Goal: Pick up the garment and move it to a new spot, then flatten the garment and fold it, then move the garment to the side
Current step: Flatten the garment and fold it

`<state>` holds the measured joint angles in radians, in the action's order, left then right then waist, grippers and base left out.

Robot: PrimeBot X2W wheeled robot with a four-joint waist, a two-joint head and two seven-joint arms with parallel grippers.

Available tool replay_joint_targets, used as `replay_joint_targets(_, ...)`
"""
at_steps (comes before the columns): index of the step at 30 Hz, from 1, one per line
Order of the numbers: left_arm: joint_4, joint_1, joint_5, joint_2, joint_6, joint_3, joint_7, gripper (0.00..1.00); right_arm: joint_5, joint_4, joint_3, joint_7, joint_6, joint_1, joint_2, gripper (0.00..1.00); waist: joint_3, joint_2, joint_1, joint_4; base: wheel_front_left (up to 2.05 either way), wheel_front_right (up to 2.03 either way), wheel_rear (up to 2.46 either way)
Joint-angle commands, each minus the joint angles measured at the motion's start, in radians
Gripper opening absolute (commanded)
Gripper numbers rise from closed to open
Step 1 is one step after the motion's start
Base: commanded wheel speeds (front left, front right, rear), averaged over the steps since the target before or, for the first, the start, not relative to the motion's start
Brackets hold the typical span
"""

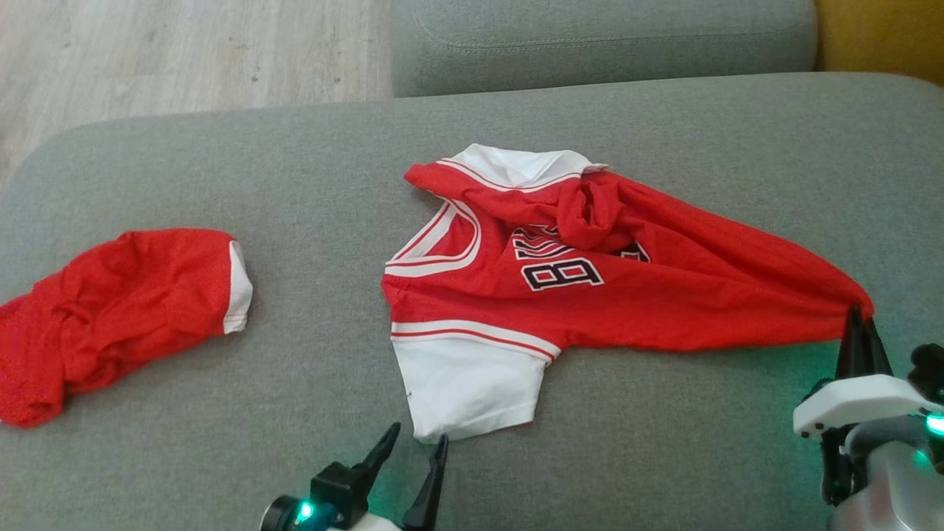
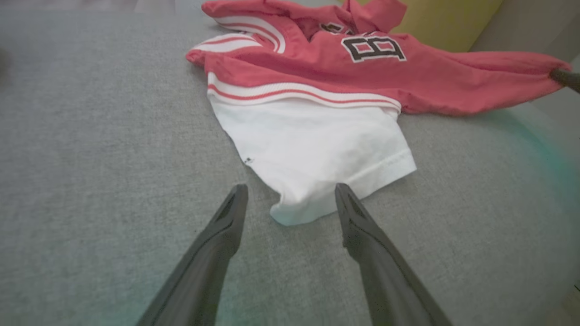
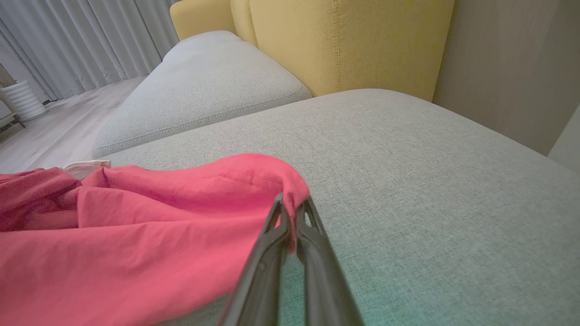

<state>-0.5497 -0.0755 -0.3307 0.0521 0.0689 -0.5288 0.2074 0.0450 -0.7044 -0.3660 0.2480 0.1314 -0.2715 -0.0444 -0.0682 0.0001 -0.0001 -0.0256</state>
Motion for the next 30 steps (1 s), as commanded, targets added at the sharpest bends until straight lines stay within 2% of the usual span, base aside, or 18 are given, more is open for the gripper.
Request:
replay_joint_targets(1, 0.009, -0.04, -0.007, 0.001, 0.007, 0.017, -0.002, 1.0, 0.006, 0.035, 0.034, 0.014, -0.001, -0.009, -0.006, 0.0, 0.003, -0.0001, 0.0001, 0.004, 0.0, 0.0, 0.0)
replay_joint_targets(24, -0.077, -0.127, -0.048, -0.001, 0.011, -0.027, 0.013, 1.0, 0.032, 0.039, 0.093, 0.014, -0.001, -0.038, -0.006, 0.0, -0.046, -0.0001, 0.0001, 0.044, 0.0, 0.0, 0.0)
replay_joint_targets(25, -0.079, -0.13, -0.056, -0.001, 0.013, -0.028, 0.013, 0.7, 0.033, 0.038, 0.095, 0.014, -0.001, -0.04, -0.006, 0.0, -0.048, -0.0001, 0.0001, 0.045, 0.0, 0.0, 0.0)
replay_joint_targets(26, -0.081, -0.133, -0.066, -0.001, 0.015, -0.029, 0.013, 0.23, 0.033, 0.038, 0.096, 0.014, -0.001, -0.041, -0.006, 0.0, -0.049, -0.0001, 0.0001, 0.045, 0.0, 0.0, 0.0)
replay_joint_targets(27, -0.08, -0.137, -0.074, -0.001, 0.019, -0.032, 0.014, 0.0, 0.033, 0.038, 0.097, 0.014, -0.001, -0.042, -0.006, 0.0, -0.05, -0.0001, 0.0001, 0.046, 0.0, 0.0, 0.0)
replay_joint_targets(30, -0.069, -0.144, -0.1, -0.001, 0.03, -0.037, 0.021, 0.0, 0.036, 0.04, 0.101, 0.014, -0.001, -0.046, -0.006, 0.0, -0.05, -0.0001, 0.0001, 0.045, 0.0, 0.0, 0.0)
